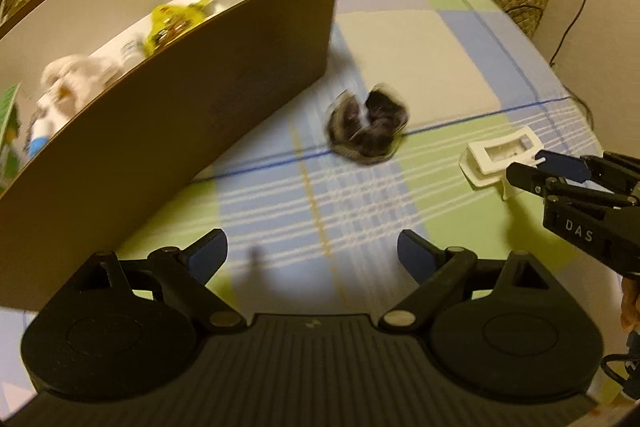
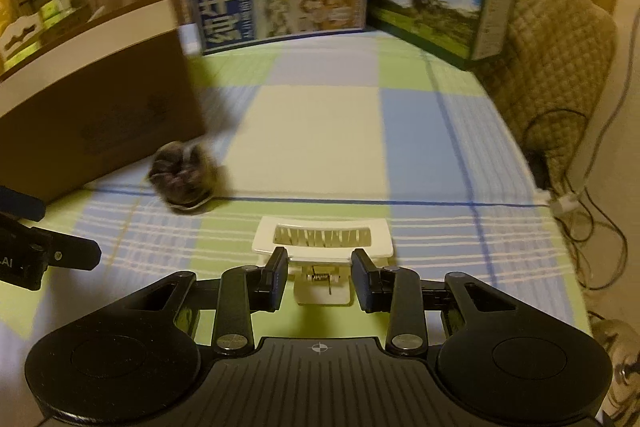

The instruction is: Organize objects

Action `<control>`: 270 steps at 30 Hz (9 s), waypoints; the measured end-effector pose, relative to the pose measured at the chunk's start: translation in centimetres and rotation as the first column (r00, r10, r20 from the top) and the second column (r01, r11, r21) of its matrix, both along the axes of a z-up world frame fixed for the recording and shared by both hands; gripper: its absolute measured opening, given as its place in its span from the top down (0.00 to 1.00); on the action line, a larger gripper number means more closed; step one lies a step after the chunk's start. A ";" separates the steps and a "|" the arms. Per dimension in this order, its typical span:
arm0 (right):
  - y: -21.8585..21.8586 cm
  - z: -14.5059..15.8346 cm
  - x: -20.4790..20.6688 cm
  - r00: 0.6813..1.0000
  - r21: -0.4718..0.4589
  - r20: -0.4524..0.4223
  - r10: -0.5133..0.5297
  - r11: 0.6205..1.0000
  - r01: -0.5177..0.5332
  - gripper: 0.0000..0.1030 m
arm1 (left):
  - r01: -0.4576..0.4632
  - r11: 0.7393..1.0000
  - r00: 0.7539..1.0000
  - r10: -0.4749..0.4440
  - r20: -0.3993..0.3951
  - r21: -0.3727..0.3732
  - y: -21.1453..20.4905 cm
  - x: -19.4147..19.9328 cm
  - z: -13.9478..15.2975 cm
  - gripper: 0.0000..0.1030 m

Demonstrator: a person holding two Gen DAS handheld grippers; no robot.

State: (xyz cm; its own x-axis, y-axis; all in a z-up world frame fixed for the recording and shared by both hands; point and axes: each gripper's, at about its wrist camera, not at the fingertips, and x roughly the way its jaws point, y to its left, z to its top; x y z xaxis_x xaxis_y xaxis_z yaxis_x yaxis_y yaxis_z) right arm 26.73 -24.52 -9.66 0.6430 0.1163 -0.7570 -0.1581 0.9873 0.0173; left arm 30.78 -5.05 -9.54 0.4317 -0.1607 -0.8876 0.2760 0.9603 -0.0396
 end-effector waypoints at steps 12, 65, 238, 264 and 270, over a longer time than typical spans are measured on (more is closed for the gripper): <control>-5.5 0.3 0.1 0.986 0.008 -0.002 -0.166 0.986 0.166 0.69 | 0.039 0.999 0.996 -0.038 0.082 -0.015 -3.6 4.1 -2.0 0.13; 8.8 10.0 -1.0 0.920 0.157 0.167 0.356 0.911 -0.381 0.70 | -0.185 0.963 0.954 0.224 0.199 -0.198 10.7 -5.5 10.0 0.79; 2.7 11.3 -14.4 0.908 0.233 -0.035 0.417 0.887 -0.399 0.50 | -0.415 0.907 0.890 0.422 0.175 -0.074 3.3 -22.7 11.0 0.01; 3.8 10.7 -15.3 0.902 0.230 -0.044 0.429 0.883 -0.409 0.50 | -0.434 0.898 0.882 0.439 0.172 -0.072 4.4 -24.1 10.7 0.01; 3.8 10.6 -15.1 0.900 0.230 -0.046 0.433 0.882 -0.413 0.50 | -0.438 0.896 0.879 0.444 0.175 -0.070 4.3 -23.9 10.7 0.01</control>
